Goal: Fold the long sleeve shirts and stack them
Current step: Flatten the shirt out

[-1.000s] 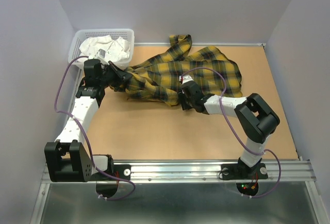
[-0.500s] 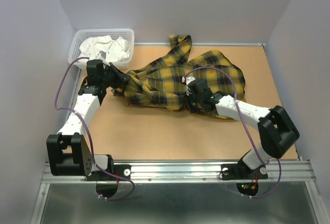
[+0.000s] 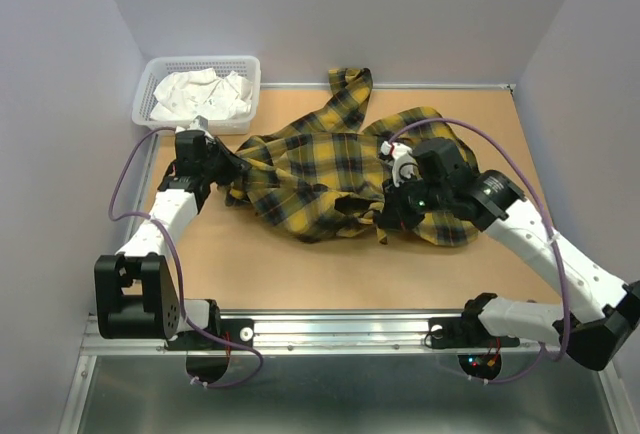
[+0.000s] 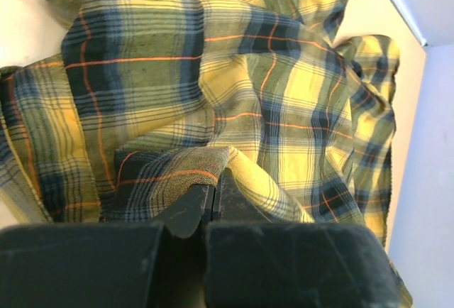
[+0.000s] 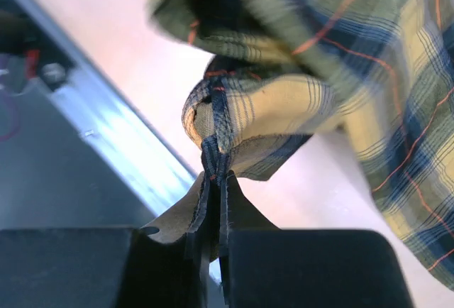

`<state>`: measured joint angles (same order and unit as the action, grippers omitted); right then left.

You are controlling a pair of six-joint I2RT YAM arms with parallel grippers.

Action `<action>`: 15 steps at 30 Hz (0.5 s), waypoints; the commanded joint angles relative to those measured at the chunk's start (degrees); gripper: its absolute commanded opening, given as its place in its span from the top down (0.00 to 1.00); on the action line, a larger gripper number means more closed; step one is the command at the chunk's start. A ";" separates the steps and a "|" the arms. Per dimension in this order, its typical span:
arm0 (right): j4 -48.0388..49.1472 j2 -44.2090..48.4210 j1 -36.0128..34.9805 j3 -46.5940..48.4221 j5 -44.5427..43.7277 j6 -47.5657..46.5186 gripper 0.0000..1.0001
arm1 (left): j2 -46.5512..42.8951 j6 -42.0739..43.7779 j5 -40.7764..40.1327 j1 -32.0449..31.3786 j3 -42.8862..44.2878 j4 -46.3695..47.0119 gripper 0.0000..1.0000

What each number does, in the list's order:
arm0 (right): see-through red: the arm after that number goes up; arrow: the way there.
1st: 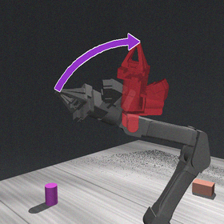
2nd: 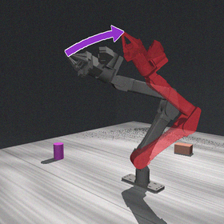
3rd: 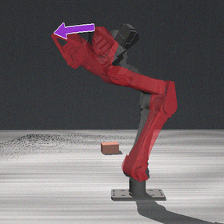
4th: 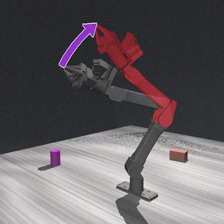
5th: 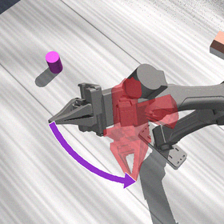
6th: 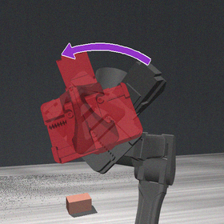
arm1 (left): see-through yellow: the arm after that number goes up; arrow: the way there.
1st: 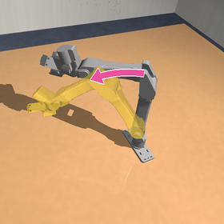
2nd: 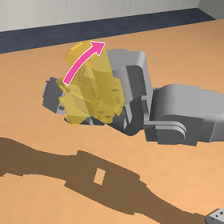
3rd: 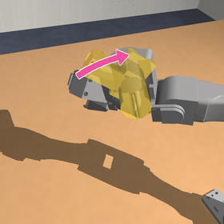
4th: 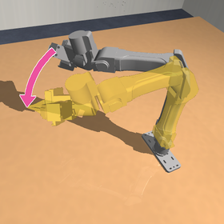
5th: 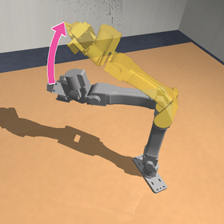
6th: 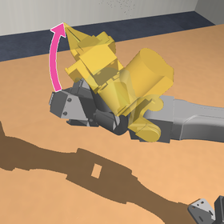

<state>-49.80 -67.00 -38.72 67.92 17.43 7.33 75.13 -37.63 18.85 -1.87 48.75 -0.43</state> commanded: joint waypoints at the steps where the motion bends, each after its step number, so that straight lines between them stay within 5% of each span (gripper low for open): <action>1: -7.50 3.71 -0.39 6.69 10.42 -0.13 0.99 | -2.18 1.77 -1.98 -0.15 0.20 2.71 1.00; 10: -13.03 10.83 -0.39 5.56 31.77 -0.74 0.99 | -9.21 1.33 -9.09 -0.15 -4.35 -1.94 1.00; 15: -16.99 13.21 -0.39 -1.72 32.75 -0.48 0.99 | -17.55 -0.34 -14.10 -0.15 -9.10 -7.74 1.00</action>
<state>-62.43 -55.81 -38.72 71.37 44.56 7.29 63.81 -36.99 9.96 -1.87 42.65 -4.27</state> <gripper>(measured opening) 0.072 0.026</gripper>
